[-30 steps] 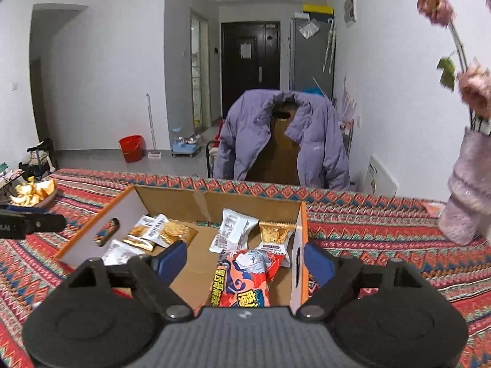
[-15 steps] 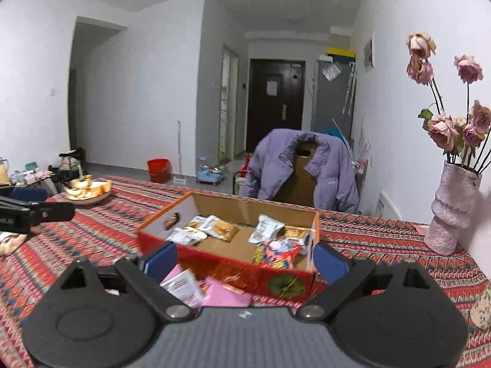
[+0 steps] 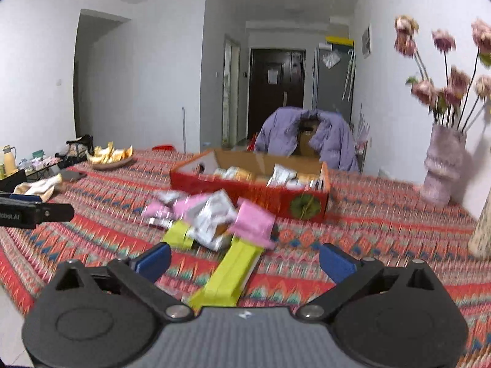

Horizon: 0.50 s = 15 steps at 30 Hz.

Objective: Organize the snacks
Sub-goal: 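Withdraw both open tools up from the box back toward the snack pile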

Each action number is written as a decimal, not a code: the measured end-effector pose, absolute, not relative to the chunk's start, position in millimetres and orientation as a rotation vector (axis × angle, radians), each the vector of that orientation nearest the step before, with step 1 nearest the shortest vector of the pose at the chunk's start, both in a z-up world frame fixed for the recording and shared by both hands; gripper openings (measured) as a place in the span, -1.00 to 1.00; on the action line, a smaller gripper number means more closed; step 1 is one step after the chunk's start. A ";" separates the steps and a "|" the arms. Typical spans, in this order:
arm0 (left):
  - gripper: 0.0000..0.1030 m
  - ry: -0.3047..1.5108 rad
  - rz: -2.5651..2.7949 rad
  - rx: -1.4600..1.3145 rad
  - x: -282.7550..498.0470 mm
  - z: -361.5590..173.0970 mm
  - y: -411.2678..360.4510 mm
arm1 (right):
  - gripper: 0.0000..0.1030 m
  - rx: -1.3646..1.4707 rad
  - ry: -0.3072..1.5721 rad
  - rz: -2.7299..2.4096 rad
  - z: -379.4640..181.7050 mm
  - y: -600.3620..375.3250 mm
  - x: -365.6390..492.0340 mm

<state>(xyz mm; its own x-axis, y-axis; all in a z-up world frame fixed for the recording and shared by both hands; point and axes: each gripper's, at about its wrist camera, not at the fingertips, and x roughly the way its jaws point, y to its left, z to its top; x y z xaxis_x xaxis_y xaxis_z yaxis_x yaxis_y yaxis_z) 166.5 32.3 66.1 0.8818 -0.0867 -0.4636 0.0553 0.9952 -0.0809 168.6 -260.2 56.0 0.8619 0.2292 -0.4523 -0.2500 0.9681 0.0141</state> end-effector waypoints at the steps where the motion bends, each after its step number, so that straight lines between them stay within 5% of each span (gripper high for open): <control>1: 1.00 0.491 -0.074 -0.065 164.7 64.0 32.4 | 1.00 -0.044 0.481 0.253 51.4 -259.1 166.0; 15: 1.00 0.508 -0.098 -0.052 187.7 61.0 24.2 | 1.00 -0.035 0.522 0.239 44.1 -258.7 185.6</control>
<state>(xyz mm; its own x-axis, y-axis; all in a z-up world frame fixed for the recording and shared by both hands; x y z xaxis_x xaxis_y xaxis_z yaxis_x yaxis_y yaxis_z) 187.7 24.2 61.0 0.8694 -0.1068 -0.4825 0.0811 0.9940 -0.0738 185.6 -258.7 44.1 0.8396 0.2175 -0.4977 -0.2353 0.9715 0.0275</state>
